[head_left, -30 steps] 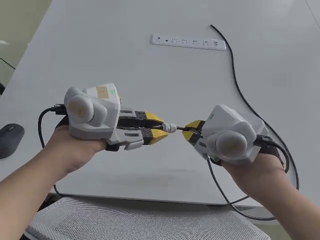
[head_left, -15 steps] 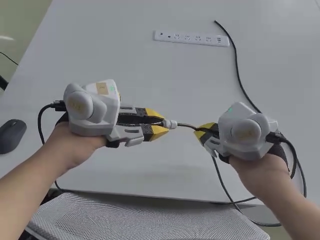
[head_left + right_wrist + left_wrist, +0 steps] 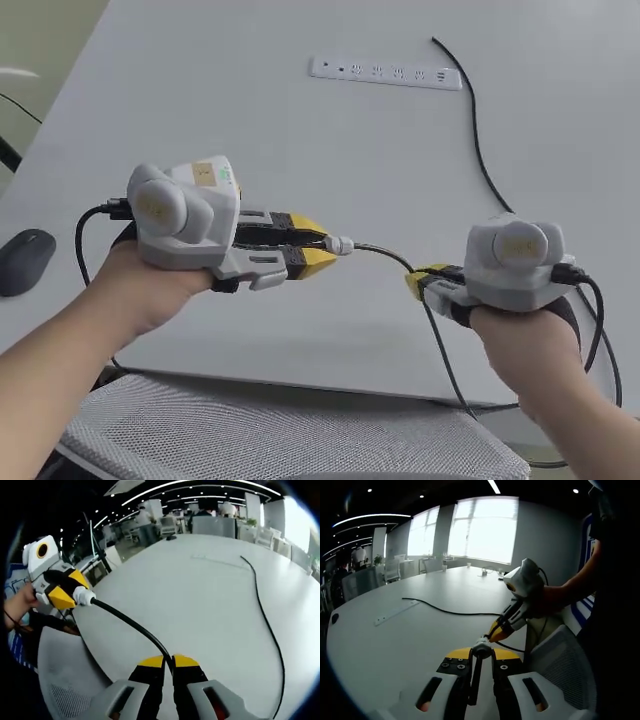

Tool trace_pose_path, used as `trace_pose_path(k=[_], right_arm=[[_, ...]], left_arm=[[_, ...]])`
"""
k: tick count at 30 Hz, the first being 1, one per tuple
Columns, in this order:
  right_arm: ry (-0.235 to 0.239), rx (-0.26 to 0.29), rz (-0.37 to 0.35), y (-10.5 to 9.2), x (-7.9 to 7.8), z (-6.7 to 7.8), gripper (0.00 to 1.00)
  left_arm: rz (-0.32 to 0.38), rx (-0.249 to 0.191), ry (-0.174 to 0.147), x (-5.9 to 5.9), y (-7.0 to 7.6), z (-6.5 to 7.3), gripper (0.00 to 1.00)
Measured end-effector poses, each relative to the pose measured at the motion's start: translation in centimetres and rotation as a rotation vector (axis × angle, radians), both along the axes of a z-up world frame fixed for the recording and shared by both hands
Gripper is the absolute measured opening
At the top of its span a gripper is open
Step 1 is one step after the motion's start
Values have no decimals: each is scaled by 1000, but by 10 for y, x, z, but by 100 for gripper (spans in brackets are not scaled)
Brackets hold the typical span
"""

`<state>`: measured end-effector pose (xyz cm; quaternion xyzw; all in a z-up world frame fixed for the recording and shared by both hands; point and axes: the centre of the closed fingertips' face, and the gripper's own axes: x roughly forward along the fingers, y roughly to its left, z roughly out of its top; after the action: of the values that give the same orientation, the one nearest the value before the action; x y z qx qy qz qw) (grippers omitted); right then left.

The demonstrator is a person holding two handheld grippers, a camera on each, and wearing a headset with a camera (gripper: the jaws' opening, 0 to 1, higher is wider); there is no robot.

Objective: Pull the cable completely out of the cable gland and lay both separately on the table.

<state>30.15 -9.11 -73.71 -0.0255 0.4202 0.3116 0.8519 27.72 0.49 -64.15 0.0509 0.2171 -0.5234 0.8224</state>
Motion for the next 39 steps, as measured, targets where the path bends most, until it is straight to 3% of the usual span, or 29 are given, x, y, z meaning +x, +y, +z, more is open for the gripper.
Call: trace_pose_path(k=[4,19,24,27,32,39], right_arm=[[25,1,-8,0,-3,-4,0],[-32,-25,78,3,-7,2,2],[-60,-14,122,6,-10,15,11],[-147,15,194,16,-7,36,21],[-302,-60,352,32,-5,66,26],[-422,-122,538,60,-7,77,24]], left_arm=[[7,3,0,0,-1,-1,15],[31,0,1,6,3,3,15],[36,4,0,7,3,3,15],[35,4,0,7,3,3,15],[33,4,1,7,1,4,15],[34,1,2,7,-1,6,15]])
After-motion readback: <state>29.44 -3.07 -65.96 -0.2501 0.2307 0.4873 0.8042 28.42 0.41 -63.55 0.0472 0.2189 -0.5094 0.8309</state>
